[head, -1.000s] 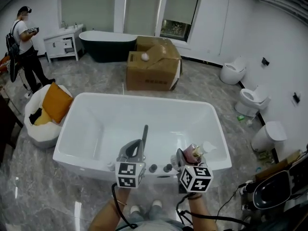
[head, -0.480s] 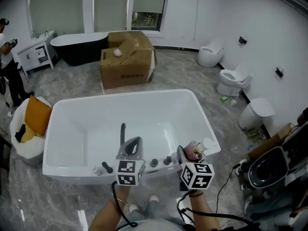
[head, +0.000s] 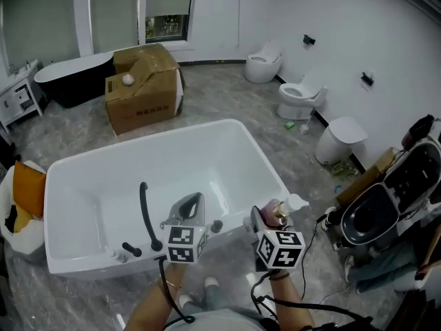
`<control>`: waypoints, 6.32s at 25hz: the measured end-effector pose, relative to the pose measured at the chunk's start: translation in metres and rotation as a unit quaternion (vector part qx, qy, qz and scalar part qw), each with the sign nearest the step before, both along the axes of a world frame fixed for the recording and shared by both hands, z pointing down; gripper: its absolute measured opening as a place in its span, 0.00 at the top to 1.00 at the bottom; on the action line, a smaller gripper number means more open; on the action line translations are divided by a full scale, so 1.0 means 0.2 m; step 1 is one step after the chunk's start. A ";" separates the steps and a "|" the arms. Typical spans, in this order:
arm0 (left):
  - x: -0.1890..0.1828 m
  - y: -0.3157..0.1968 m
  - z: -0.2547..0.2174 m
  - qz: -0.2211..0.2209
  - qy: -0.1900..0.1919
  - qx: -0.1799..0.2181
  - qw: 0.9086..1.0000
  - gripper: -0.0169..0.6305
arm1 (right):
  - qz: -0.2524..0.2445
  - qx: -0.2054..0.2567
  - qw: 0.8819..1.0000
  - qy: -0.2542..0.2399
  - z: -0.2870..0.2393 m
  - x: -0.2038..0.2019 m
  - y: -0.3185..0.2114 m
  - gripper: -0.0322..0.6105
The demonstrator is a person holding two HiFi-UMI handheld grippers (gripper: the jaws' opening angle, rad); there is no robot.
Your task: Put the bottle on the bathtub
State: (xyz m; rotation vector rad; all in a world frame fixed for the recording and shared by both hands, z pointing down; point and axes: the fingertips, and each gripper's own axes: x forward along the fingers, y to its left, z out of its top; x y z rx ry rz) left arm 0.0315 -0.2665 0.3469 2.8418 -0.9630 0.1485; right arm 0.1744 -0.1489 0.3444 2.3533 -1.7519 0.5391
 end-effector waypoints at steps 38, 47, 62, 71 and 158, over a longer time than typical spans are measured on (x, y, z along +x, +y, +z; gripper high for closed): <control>0.13 0.21 1.12 0.017 -0.102 -0.153 0.983 0.96 | 0.018 -0.091 0.993 -0.072 1.03 0.14 0.08 0.61; 0.15 0.11 1.19 0.007 -0.099 -0.154 0.983 0.96 | 0.004 -0.093 0.993 -0.069 1.15 0.21 -0.05 0.61; 0.19 -0.09 1.26 -0.028 -0.089 -0.156 0.983 0.96 | -0.010 -0.103 0.992 -0.068 1.36 0.33 -0.27 0.61; 0.14 -0.18 1.31 -0.047 -0.083 -0.161 0.982 0.96 | -0.019 -0.111 0.992 -0.061 1.48 0.36 -0.41 0.61; 0.00 -0.16 1.50 -0.087 -0.107 -0.184 0.973 0.96 | -0.064 -0.062 0.995 0.039 1.59 0.27 -0.59 0.60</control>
